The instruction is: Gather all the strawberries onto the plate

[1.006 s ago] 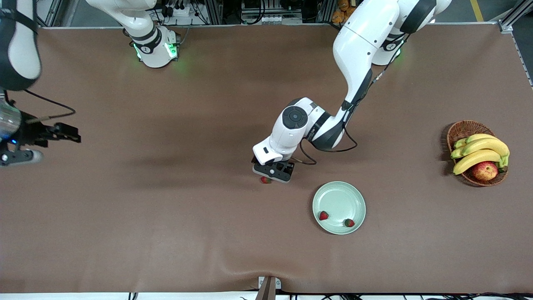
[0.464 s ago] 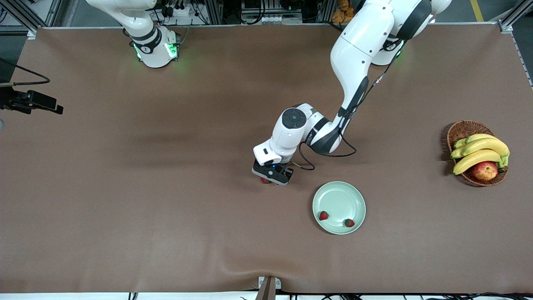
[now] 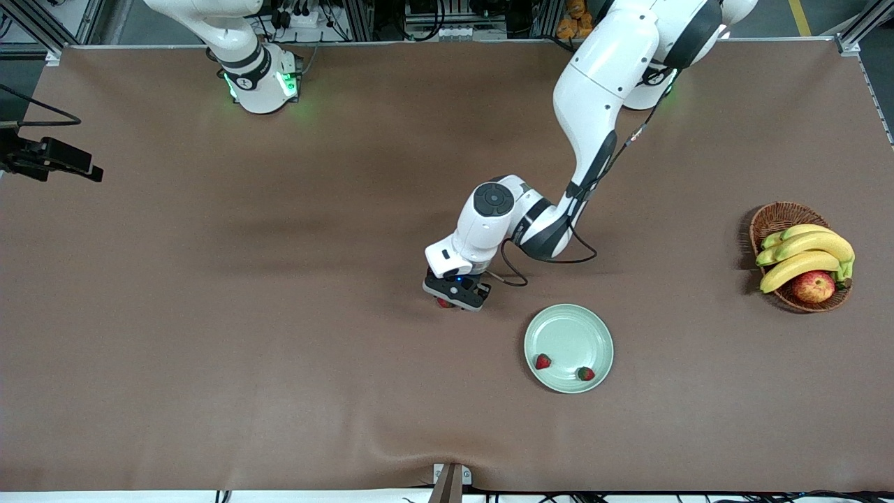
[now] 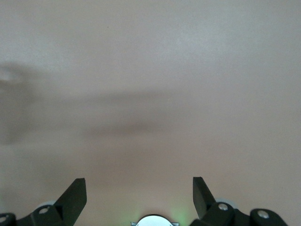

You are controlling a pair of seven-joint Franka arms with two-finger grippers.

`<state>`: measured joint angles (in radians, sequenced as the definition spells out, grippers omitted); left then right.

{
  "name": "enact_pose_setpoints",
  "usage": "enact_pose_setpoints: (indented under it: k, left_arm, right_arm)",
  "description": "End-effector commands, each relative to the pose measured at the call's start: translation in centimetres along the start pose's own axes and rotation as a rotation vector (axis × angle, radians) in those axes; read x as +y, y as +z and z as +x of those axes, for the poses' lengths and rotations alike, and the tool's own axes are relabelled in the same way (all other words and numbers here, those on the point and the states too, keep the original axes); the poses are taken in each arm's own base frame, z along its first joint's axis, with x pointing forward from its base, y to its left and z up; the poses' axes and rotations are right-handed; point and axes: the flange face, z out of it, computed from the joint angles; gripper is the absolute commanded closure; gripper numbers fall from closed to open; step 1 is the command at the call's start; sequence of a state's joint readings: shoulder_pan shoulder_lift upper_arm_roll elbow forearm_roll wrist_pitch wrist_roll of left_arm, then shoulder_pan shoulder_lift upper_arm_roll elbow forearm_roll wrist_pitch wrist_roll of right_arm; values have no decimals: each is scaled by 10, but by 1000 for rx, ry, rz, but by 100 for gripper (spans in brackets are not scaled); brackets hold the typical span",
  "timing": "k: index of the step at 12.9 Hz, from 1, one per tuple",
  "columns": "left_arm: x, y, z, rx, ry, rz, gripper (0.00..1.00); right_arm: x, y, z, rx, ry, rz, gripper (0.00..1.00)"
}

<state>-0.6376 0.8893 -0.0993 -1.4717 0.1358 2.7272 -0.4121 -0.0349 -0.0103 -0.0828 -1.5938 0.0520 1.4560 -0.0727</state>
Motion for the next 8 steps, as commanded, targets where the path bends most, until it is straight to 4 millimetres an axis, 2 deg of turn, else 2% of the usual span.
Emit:
enact_pose_setpoints:
  k: [1, 3, 4, 5, 6, 8]
  left_arm:
    - [2, 4, -1, 26, -8, -2, 29]
    - [3, 5, -2, 26, -6, -3, 32]
    - [3, 5, -2, 27, -3, -3, 40]
    - [3, 5, -2, 27, -3, -3, 53]
    - [4, 6, -3, 25, -6, -5, 57]
    - [5, 8, -4, 21, -5, -7, 57]
  right_arm:
    - [-16, -15, -9, 29, -45, -66, 0]
    - [-11, -16, -9, 34, -50, -65, 0]
    - [-10, -18, -9, 40, -66, -61, 0]
    - [-8, -18, -7, 48, -75, -54, 0]
    - [-7, -21, -6, 64, -94, -53, 0]
    - [2, -20, -3, 71, -77, -53, 0]
